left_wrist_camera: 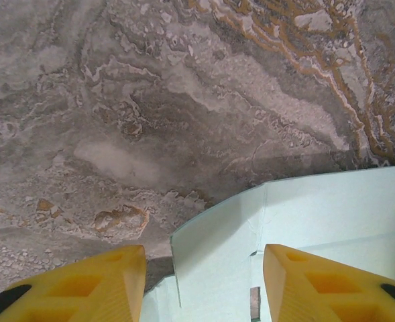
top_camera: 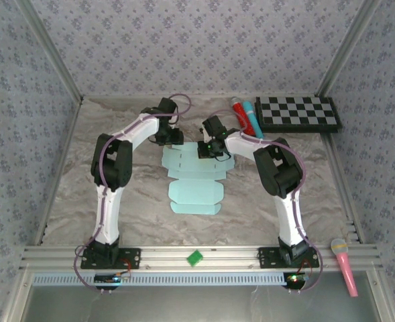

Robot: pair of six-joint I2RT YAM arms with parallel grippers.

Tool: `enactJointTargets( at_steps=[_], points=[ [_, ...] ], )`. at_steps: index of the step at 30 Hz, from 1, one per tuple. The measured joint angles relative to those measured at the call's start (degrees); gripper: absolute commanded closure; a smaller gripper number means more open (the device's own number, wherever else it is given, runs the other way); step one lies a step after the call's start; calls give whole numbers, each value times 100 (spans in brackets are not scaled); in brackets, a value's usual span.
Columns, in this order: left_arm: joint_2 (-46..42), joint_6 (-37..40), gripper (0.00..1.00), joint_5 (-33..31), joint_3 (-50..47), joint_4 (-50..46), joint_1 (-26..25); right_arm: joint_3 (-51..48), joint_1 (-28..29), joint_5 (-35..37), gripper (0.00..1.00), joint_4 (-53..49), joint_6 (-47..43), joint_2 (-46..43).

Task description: Fold the paper box

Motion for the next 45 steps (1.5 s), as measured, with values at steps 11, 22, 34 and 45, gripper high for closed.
enactJointTargets(
  at_steps=[11, 22, 34, 45],
  points=[
    [7, 127, 57, 240, 190, -66, 0, -31, 0, -7, 94, 50, 0, -4],
    [9, 269, 62, 518, 293, -59, 0, -63, -2, -24, 94, 105, 0, -13],
    [79, 535, 63, 785, 476, -140, -131, -63, -2, -26, 94, 107, 0, -13],
    [367, 645, 63, 1001, 826, -321, -227, -92, -13, -61, 94, 144, 0, -15]
  ],
)
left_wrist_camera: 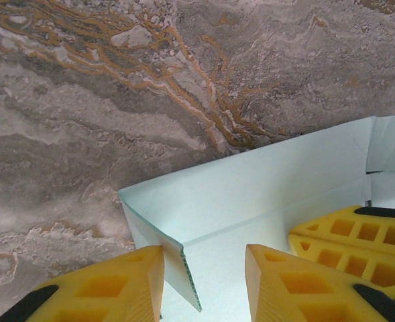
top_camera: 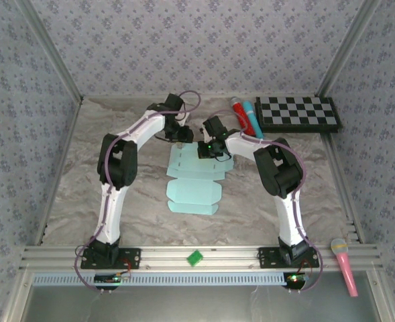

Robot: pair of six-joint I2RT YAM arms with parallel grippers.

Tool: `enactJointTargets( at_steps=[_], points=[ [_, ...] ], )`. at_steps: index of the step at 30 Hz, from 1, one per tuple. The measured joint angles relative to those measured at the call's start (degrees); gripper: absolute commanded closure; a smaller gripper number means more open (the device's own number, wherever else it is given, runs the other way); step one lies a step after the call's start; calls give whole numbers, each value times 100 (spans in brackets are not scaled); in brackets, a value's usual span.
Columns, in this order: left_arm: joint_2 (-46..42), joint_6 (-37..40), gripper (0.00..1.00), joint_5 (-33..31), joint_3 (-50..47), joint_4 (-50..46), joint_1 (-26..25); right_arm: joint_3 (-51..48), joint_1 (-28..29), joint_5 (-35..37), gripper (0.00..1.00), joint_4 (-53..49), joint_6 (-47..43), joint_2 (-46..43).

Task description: Fold the paper box

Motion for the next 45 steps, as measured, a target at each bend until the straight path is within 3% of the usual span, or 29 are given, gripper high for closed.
enactJointTargets(
  at_steps=[11, 17, 25, 30, 38, 45],
  points=[
    [-33, -11, 62, -20, -7, 13, 0, -31, 0, 0, 94, 31, 0, -17],
    [-857, -31, 56, -295, -619, 227, 31, -107, -9, 0, 94, 116, 2, -55],
    [-2804, -256, 49, -920, -2363, 772, 310, -197, -13, -20, 94, 179, 24, -98],
    [-3499, -490, 46, -1093, -3552, 852, 376, -208, -17, -37, 94, 195, 33, -105],
    [-4072, -1198, 41, -551, -5329, 1510, 363, -208, -15, -37, 94, 195, 39, -105],
    [-4061, -1659, 40, -85, -5901, 2402, 293, -208, -15, -37, 94, 195, 39, -105]
  ],
)
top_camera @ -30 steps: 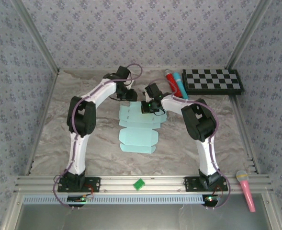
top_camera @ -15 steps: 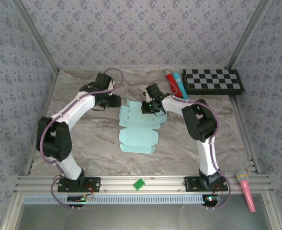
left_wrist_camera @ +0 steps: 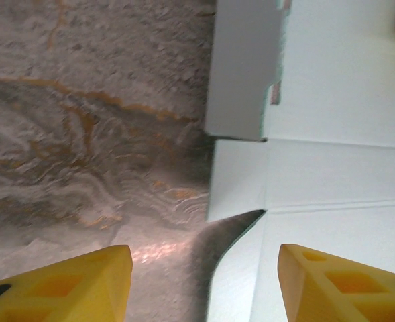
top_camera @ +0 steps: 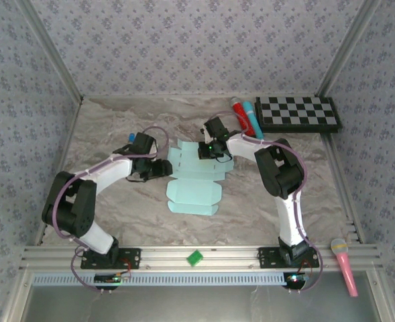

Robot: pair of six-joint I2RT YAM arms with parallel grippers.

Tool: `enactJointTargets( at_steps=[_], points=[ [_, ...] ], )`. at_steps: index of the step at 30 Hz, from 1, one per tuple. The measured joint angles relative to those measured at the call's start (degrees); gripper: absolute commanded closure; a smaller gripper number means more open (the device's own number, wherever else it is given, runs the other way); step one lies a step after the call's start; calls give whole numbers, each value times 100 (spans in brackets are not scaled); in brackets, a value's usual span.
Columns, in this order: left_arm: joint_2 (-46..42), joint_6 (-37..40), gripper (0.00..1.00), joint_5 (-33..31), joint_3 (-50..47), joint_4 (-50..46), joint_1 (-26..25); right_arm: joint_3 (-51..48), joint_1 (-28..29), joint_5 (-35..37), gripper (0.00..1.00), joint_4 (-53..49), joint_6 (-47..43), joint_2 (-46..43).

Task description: Fold the paper box

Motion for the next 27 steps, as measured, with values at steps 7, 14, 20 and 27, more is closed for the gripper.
enactJointTargets(
  at_steps=[7, 14, 20, 27],
  points=[
    [291, -181, 42, 188, -4, 638, -2, 0, 0, 0, 94, 0, 2, 0],
    [564, -328, 46, 278, -4, 846, -2, 0, 0, 0, 94, -2, 2, 0],
    [664, -343, 52, 374, -2, 885, -48, 4, 0, 0, 94, -4, 2, 0],
    [664, -295, 55, 332, 28, 750, -155, 15, 0, 0, 94, -20, 2, 4]
  ],
)
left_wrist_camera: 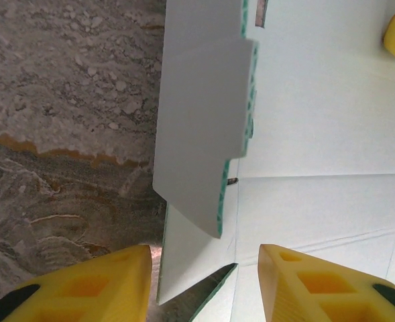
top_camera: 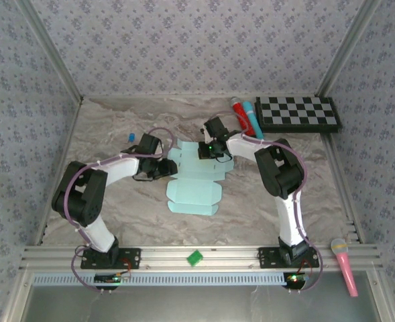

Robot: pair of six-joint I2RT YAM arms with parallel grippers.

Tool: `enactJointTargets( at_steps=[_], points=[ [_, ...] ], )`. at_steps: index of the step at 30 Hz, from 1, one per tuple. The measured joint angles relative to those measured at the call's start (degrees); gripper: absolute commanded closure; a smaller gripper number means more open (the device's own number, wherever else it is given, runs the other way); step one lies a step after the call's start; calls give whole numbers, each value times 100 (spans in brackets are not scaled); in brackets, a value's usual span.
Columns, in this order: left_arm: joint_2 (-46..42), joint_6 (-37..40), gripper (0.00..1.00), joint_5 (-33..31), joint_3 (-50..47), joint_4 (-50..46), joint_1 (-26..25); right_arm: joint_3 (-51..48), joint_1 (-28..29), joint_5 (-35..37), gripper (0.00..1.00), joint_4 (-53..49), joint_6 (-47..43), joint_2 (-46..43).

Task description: Fold the paper box

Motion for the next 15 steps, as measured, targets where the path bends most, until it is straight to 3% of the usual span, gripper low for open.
enactJointTargets(
  at_steps=[15],
  points=[
    [-129, 247, 56, -326, 278, -232, -247, 39, 0, -4, 94, -44, 4, 17]
  ],
)
